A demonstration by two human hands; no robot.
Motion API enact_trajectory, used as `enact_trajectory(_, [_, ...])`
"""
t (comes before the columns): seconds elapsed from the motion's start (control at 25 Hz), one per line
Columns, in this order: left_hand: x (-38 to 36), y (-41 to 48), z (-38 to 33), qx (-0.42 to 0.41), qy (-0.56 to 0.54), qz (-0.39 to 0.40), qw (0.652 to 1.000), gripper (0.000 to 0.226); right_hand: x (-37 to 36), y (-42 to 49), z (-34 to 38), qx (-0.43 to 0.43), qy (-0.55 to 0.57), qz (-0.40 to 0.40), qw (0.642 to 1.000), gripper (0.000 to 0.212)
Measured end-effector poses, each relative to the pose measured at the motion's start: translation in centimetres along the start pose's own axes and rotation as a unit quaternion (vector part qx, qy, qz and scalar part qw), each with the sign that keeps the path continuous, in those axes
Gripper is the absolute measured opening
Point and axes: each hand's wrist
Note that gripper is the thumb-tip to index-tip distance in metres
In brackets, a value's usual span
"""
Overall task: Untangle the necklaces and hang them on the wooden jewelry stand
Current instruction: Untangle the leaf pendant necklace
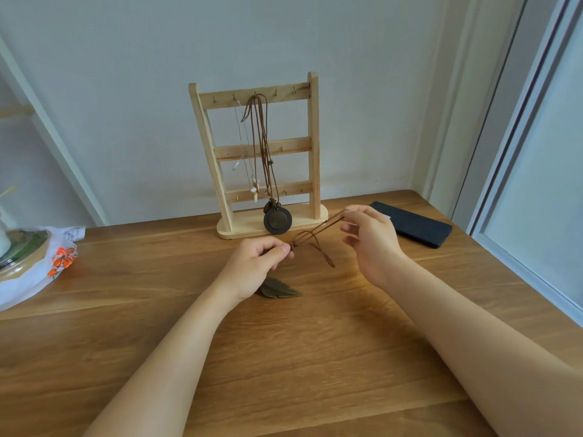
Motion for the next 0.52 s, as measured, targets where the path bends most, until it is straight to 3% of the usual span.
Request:
enact_trajectory(0.08, [0.0,0.0,0.0,0.008,0.014,0.001,1.000,0.030,0.4,0.3,0.3,-0.015,0.030,-0.048,0.998,0.017])
enact_trajectory(0.16, [0.0,0.1,0.1,0.003,0.005,-0.005,1.000,0.039,0.8,0.5,0.5,0.016,-0.009,-0.054,0.998,0.017])
enact_trajectory(0.28, [0.0,0.1,-0.1,-0.003,-0.008,-0.005,1.000,0.050,0.6,-0.4,0.4,0.105,-0.110,0.050,0.987,0.013])
enact_trajectory(0.32, [0.0,0.1,-0.2,-0.006,-0.011,-0.001,1.000,0.048,0.5,-0.7,0.2,0.149,-0.190,0.111,0.964,0.015])
enact_trajectory(0.44, [0.0,-0.1,-0.3,-0.013,-0.014,0.019,1.000,0.034,-0.4,-1.7,-1.0,0.242,-0.416,0.254,0.839,0.024])
enact_trajectory(0.48, [0.0,-0.1,-0.3,-0.017,-0.014,0.024,0.999,0.037,-0.5,-1.7,-1.3,0.244,-0.426,0.262,0.831,0.020])
enact_trajectory(0.52, [0.0,-0.1,-0.2,-0.019,-0.014,0.025,0.999,0.041,-0.5,-1.6,-1.5,0.234,-0.408,0.252,0.846,0.015])
Point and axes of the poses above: each hand's wrist, its own y-axis towards the middle knuckle, its own x-axis out of the back of the hand, z = x × y, and after that the axes turned 3 degrees about -x, right-handed
